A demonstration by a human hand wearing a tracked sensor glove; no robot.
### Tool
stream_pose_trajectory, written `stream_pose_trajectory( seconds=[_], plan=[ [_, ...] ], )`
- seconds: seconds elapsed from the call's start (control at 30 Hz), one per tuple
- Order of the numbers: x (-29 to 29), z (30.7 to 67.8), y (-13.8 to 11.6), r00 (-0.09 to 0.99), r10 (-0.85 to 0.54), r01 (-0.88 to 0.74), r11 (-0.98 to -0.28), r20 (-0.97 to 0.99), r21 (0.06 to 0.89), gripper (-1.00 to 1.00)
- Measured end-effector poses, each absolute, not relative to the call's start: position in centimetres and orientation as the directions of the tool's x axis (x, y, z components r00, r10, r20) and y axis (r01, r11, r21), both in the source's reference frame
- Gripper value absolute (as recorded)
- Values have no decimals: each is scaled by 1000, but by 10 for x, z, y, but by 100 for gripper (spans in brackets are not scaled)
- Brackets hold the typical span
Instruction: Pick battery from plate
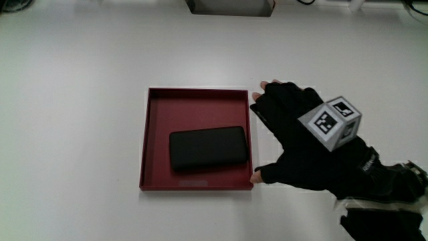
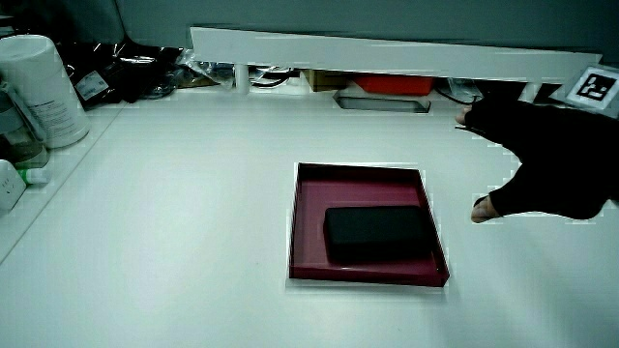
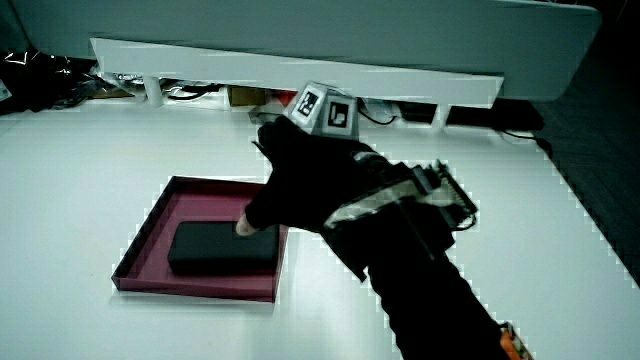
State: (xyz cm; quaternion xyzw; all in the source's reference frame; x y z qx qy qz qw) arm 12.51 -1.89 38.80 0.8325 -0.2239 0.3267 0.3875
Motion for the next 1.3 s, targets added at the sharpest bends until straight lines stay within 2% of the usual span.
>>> stream_pose_trajectory(
  seconds=[0.23, 0.43, 0.47, 0.7, 1.3],
  plan=[
    [92, 417, -28, 746, -175, -615, -550, 642, 565, 0],
    [66, 458, -29, 761, -179, -616, -503, 624, 606, 0],
    [61, 452, -29, 787, -230, -589, -557, 573, 586, 0],
    [41, 491, -28, 818, -192, -555, -514, 543, 654, 0],
    [24, 546, -18, 859, -142, -498, -454, 491, 739, 0]
  ],
)
